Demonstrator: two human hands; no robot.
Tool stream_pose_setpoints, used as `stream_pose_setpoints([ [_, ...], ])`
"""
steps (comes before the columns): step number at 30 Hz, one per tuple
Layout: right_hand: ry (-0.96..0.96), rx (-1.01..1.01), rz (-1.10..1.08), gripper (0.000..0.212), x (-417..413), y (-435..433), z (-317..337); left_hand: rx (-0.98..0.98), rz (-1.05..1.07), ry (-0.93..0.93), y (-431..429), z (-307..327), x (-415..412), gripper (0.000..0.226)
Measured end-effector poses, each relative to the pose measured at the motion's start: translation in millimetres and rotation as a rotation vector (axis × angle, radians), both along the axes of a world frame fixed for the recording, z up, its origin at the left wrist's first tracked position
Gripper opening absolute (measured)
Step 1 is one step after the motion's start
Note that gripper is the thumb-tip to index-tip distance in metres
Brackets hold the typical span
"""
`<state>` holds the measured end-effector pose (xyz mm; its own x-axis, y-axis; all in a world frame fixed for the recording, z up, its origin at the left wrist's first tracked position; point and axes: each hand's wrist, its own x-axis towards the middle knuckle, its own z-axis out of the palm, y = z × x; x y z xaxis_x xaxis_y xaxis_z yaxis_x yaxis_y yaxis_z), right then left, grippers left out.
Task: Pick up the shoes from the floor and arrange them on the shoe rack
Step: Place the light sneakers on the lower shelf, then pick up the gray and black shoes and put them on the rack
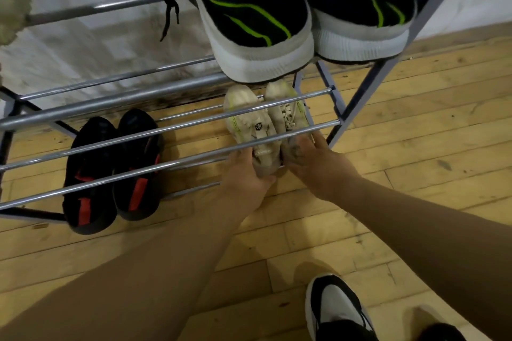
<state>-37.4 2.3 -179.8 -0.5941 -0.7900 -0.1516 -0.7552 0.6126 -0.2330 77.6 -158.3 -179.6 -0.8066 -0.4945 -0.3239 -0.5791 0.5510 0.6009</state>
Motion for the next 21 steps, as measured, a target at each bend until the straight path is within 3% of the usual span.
stream_pose_setpoints([
  [2,-0.054,-0.023,-0.058,0.067,8.2,32.8,20.1,-0.043,-0.012,-0.048,17.6,15.6,13.6,0.085],
  [4,-0.156,0.003,-0.205,0.063,14.5,76.6,33.1,0.050,-0.093,-0.062,39.7,30.8,23.7,0.078],
  [11,-0.642,0.440,-0.526,0.064,55.6,286.0,34.6,0.359,-0.569,-0.125,139.0,79.2,14.7,0.079],
  [14,-0.835,0.422,-0.586,0.052,96.1,332.6,22.1,0.378,-0.662,-0.147,166.6,81.6,13.3,0.076],
  [18,-0.837,0.310,-0.612,0.023,124.5,342.2,-2.7,0.356,-0.681,-0.162,181.8,82.0,24.4,0.073],
  [21,-0.768,0.287,-0.592,0.023,124.7,338.6,-16.5,0.347,-0.666,-0.154,182.3,84.3,32.4,0.071],
])
